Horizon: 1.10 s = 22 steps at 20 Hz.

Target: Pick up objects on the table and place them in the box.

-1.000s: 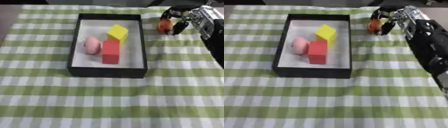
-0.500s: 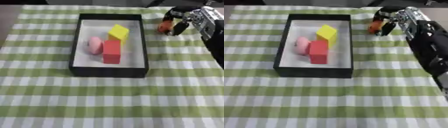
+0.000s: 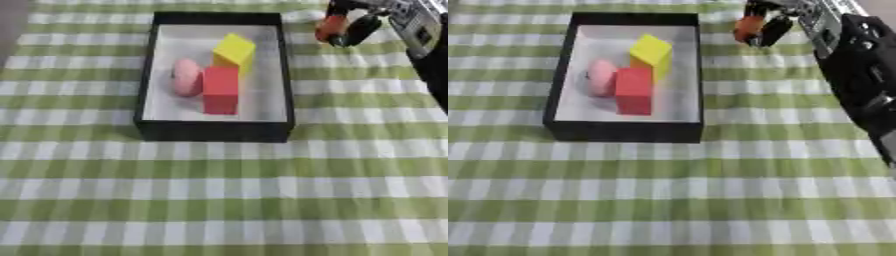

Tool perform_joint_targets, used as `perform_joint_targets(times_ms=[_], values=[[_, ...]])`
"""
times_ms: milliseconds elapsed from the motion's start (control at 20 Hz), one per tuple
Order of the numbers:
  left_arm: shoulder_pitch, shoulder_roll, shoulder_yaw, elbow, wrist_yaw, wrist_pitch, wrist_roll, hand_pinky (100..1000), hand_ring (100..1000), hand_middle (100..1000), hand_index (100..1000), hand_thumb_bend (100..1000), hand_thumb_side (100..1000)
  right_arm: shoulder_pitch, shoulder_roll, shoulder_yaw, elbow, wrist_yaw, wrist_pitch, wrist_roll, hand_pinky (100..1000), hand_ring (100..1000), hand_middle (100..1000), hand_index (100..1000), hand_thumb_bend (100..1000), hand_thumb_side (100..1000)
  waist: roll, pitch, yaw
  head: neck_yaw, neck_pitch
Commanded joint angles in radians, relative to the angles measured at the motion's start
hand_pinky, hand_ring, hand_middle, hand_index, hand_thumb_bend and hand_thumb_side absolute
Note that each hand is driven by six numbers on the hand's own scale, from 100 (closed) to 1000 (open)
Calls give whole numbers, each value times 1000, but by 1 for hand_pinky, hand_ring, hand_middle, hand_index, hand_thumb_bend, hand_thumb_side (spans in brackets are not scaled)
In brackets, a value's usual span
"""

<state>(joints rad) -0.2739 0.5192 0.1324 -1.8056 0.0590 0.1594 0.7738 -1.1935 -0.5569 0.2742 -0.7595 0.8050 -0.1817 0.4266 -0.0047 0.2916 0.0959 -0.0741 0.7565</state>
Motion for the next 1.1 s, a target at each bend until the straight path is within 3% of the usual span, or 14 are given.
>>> perform_joint_targets(times_ms=[50, 200, 450, 650, 850, 1100], values=[[0, 36, 14, -11, -12, -4, 0, 729, 710, 768, 847, 587, 419, -45, -43, 16, -84, -23, -1, 16, 821, 687, 513, 615, 291, 100, -13, -48, -5, 11, 12], [6, 41, 16, -11, -15, -4, 2, 729, 710, 768, 847, 588, 418, -64, -53, 46, -166, -58, -6, 43, 820, 687, 513, 612, 299, 100, -17, -55, -14, 19, 13], [-1, 55, 13, -10, -21, -2, -3, 730, 712, 770, 848, 587, 413, -92, -71, 140, -372, -166, -8, 107, 820, 685, 512, 608, 337, 100, -20, -61, -22, 26, 14], [-7, 63, 10, -13, -25, 0, -10, 730, 713, 770, 848, 589, 411, -126, -54, 211, -519, -239, 23, 153, 820, 682, 514, 610, 341, 100, -20, -65, -21, 24, 14], [-13, 65, 8, -14, -28, 2, -14, 730, 713, 770, 848, 590, 408, -162, 0, 272, -589, -295, 63, 188, 818, 675, 516, 613, 324, 100, -18, -68, -15, 16, 14], [-20, 62, 7, -17, -30, 2, -17, 730, 714, 770, 848, 592, 407, -174, 67, 336, -599, -315, 82, 208, 816, 677, 521, 617, 318, 100, -20, -70, -2, 5, 14]])
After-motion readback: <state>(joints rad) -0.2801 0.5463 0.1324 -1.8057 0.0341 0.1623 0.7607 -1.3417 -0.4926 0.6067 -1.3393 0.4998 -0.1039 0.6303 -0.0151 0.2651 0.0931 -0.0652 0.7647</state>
